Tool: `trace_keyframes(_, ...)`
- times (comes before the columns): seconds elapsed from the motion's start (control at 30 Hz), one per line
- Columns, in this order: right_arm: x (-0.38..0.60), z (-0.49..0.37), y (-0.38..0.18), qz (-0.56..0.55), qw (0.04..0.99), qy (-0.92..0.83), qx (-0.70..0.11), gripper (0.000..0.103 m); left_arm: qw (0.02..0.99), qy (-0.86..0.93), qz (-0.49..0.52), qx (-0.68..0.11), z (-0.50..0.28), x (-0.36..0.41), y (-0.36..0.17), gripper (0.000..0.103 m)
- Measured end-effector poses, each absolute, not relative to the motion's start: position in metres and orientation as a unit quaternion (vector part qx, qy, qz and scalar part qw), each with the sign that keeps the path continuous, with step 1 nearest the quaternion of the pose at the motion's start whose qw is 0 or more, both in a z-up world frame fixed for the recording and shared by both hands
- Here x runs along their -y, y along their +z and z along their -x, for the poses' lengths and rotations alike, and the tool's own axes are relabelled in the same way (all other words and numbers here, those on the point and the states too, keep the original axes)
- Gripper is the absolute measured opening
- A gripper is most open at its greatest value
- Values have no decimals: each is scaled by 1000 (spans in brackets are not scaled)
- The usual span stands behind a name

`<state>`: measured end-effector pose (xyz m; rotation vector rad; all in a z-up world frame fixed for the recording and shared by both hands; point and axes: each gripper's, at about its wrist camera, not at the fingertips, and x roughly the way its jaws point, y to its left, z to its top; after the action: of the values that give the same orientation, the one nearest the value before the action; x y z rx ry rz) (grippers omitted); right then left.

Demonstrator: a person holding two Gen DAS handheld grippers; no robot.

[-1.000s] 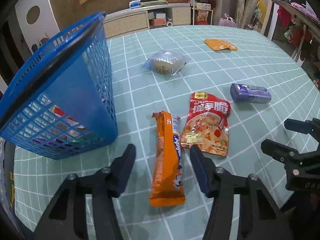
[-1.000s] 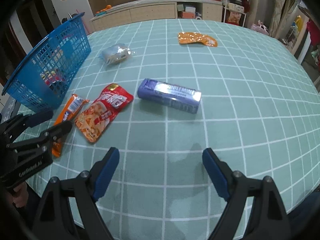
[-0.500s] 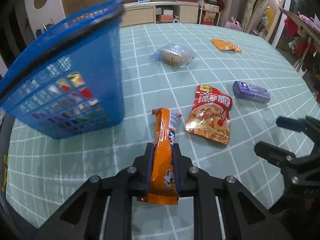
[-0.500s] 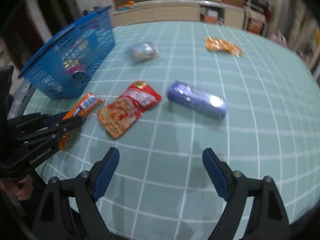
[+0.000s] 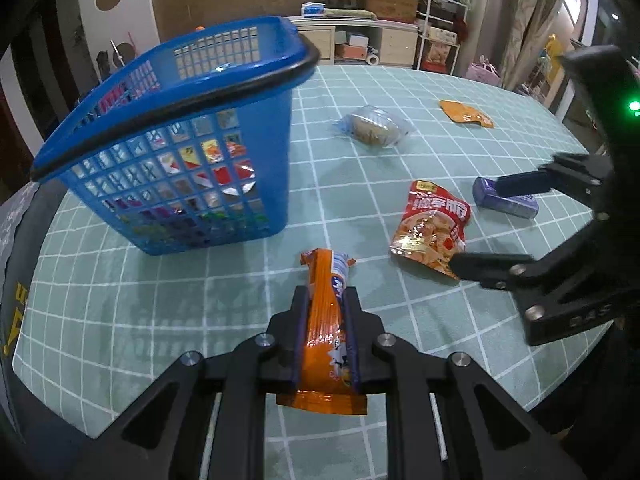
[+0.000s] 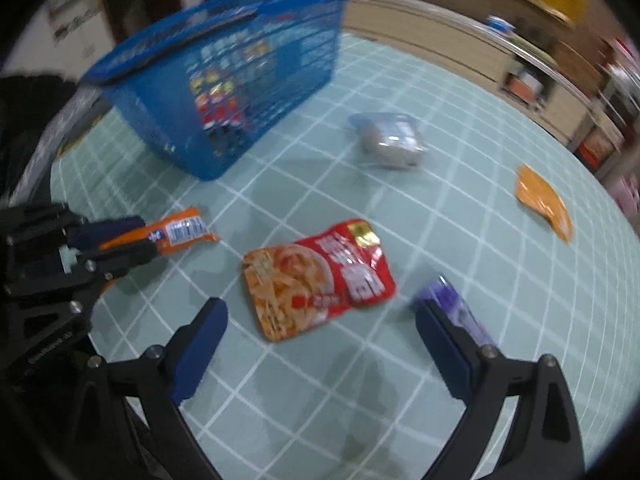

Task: Organize snacks
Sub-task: 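Grasp the orange stick snack with the left tool while the right tool grasps the red pouch, then lift the orange stick snack and red pouch toward the blue basket with both tools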

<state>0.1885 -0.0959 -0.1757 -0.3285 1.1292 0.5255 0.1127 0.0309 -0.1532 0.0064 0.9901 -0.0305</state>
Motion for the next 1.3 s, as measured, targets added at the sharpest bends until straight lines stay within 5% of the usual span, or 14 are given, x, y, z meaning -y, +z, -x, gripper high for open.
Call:
trace_keyframes(0.5,71,-217,-209,215,746,302,-553,94,876,-7,-1,-482,-120,-46,-151,15)
trace_keyframes(0.7,73,-220,-207,220,739,317,-553,85,873,-7,0,-488,-125,-46,-155,15)
trace_keyframes(0.8,80,-219,-199,220,739,326,-547,68,871,-8,-4,-491,-126,-43,-157,15)
trace_keyframes(0.87,81,-222,-196,214,743,320,-548,45,870,-8,-6,-492,-127,-42,-158,15)
trace_keyframes(0.97,91,-232,-194,194,748,302,-558,24,870,-8,-5,-494,-129,-40,-160,15)
trace_keyframes(1.07,98,-238,-194,179,753,290,-562,12,870,-9,-3,-493,-131,-40,-159,15)
trace_keyframes(1.3,98,-217,-176,166,773,274,-548,10,880,-13,2,-475,-122,-45,-140,15)
